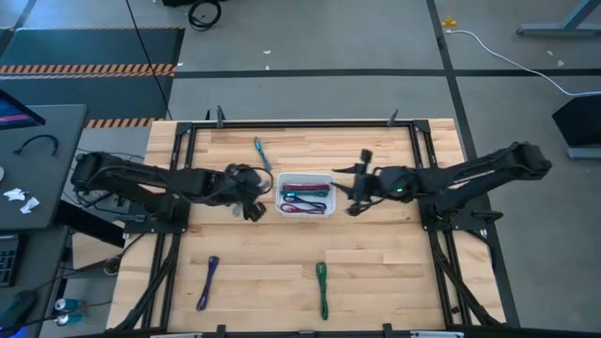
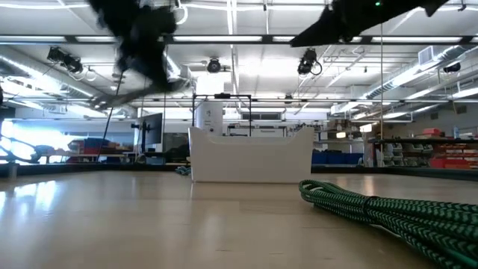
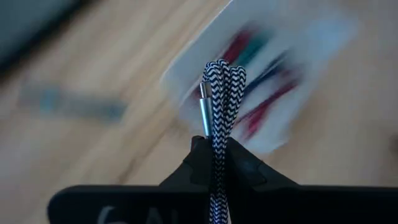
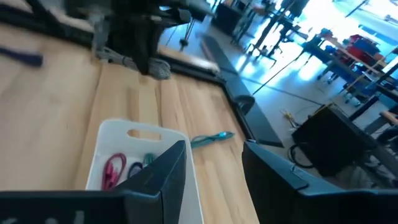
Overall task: Pick and place USB-C Cables
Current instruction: Put the black and white charger cable into the white bin, then put the black and violet charger cable into the white bin
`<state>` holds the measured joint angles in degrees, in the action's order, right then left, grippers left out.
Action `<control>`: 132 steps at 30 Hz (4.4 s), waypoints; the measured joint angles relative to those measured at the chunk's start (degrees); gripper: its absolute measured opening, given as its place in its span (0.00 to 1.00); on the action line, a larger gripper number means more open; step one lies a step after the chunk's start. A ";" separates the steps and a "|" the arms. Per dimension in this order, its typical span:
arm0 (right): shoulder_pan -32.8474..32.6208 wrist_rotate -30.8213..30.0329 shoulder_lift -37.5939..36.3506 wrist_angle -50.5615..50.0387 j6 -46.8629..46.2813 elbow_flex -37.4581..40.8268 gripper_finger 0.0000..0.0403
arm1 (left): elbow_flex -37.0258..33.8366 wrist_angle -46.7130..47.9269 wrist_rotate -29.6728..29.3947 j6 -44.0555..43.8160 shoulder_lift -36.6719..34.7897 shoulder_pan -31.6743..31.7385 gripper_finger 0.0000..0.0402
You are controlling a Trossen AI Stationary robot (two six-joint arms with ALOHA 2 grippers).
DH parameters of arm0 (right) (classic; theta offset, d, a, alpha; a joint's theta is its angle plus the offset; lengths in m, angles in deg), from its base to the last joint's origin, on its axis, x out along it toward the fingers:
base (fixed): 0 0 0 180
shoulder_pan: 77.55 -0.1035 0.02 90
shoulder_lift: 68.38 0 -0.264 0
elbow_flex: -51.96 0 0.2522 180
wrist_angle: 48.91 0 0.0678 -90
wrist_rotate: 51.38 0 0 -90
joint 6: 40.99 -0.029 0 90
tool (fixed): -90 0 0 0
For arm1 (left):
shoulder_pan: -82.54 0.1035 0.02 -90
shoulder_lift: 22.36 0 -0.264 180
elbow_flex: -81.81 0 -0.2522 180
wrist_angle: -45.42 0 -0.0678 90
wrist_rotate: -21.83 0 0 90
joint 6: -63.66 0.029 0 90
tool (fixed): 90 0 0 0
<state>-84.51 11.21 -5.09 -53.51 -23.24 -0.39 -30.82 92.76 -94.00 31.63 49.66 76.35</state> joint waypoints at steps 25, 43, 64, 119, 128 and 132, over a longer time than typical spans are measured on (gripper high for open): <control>2.16 0.27 -13.18 12.65 -11.38 17.98 0.40 | 19.44 -23.97 26.74 46.45 30.36 8.07 0.07; 2.16 2.03 -11.82 15.31 -12.28 17.94 0.40 | 19.45 -13.67 27.13 38.66 33.55 12.79 0.34; 2.64 10.53 -11.05 16.94 -18.81 17.92 0.40 | 23.53 34.70 -12.01 -24.57 11.04 -22.28 0.43; 3.65 12.93 10.60 44.71 -20.19 17.90 0.40 | -6.85 2.44 22.21 -86.69 21.75 -46.76 0.12; -0.31 21.34 2.96 37.00 -19.93 17.92 0.40 | 2.77 2.23 -5.99 -58.10 18.47 -35.80 0.05; -2.94 19.82 -3.68 31.32 -16.86 17.92 0.40 | 11.67 1.57 -7.06 -28.12 18.57 -23.48 0.05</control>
<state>-87.44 31.03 -8.77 -22.19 -40.10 17.53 -19.15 94.32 -101.06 3.52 68.22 52.87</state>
